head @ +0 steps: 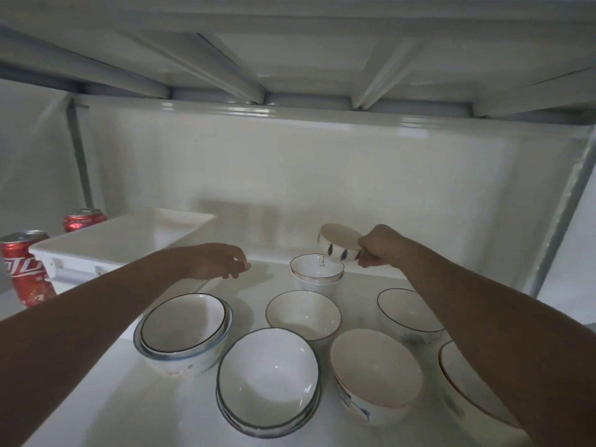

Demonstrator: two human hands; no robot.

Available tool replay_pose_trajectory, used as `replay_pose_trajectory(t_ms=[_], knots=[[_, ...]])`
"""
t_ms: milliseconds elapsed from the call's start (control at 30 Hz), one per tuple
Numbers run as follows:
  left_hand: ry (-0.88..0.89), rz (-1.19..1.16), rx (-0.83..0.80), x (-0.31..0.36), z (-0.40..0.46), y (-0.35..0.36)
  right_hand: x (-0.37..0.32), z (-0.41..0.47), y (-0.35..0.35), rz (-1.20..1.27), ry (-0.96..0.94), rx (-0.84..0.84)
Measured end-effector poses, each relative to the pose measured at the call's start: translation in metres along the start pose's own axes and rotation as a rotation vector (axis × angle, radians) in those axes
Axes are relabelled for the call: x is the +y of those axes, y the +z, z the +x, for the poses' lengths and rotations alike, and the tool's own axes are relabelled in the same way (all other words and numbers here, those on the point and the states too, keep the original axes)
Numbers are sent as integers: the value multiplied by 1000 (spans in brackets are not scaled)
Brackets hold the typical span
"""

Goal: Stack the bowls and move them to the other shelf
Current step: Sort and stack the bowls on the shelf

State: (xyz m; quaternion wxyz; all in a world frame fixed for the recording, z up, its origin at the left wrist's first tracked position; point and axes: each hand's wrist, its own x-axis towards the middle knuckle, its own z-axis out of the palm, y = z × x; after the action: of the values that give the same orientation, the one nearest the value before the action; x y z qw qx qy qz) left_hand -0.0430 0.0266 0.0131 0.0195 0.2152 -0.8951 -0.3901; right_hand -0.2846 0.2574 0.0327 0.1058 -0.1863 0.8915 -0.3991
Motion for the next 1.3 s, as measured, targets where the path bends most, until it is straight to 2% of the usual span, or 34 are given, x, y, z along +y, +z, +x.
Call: replay_pose_trajectory(t_ms=[67, 167, 300, 467, 600, 833, 933, 1033, 1167, 1300], knots=[[-5, -46, 13, -4, 9, 1, -14, -4, 19, -98, -28, -42], [-18, -97, -3, -9, 22, 4, -21, -3, 41, -254, -80, -7], [-34, -22, -1, -5, 23, 7, -22, 1, 52, -346, -163, -53], [-45, 94, -14, 0, 32, 8, -15, 7, 53, -402, -134, 12], [-39, 148, -23, 9, 43, 16, -6, 12, 57, -467, -140, 0], [-37, 172, -49, 26, 60, 34, 2, 9, 59, -476, -142, 22], [-52, 165, -63, 31, 64, 41, 2, 5, 57, -402, -109, 14], [-91, 116, -58, 34, 68, 45, 3, 3, 52, -278, -7, -100], [-111, 64, -79, 37, 75, 49, 10, 3, 47, 4, 145, -294], [-82, 91, -130, 40, 77, 57, 13, -3, 30, -87, 66, -370]])
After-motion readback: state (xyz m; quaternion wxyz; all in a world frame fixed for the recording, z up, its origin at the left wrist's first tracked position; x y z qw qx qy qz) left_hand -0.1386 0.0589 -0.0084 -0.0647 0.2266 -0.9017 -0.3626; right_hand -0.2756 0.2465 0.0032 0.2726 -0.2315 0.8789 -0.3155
